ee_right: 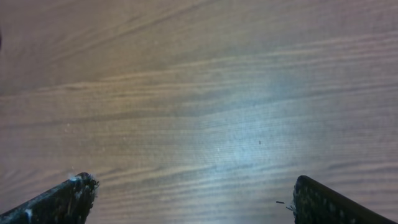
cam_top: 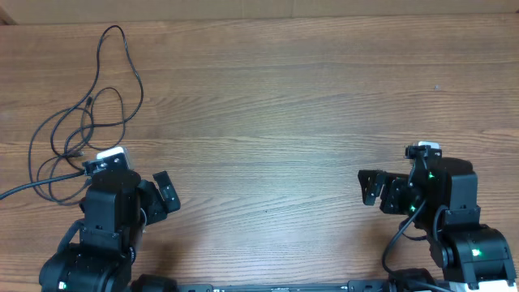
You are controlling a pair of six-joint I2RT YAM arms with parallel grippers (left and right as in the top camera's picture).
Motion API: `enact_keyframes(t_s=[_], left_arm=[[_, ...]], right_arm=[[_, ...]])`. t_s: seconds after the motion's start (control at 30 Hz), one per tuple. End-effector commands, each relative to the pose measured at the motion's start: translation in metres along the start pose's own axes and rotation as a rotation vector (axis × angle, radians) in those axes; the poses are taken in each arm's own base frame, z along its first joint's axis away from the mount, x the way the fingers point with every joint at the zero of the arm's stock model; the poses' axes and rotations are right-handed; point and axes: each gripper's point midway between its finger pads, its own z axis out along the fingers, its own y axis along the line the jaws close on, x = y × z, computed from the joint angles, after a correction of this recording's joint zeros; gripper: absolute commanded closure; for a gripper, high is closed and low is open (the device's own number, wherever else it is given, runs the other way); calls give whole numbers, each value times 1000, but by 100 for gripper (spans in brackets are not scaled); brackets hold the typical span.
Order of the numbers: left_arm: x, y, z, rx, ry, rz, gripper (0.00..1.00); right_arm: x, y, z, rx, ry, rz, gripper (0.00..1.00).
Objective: Untangle cables
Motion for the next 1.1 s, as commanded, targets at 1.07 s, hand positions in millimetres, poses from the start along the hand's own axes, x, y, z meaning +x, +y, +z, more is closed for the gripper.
enact_keyframes(t_s=[1.07], left_arm=[[1,3,3,-20,0,-11,1]], right_arm=[[-40,25,-28,-251,-861,-156,0]])
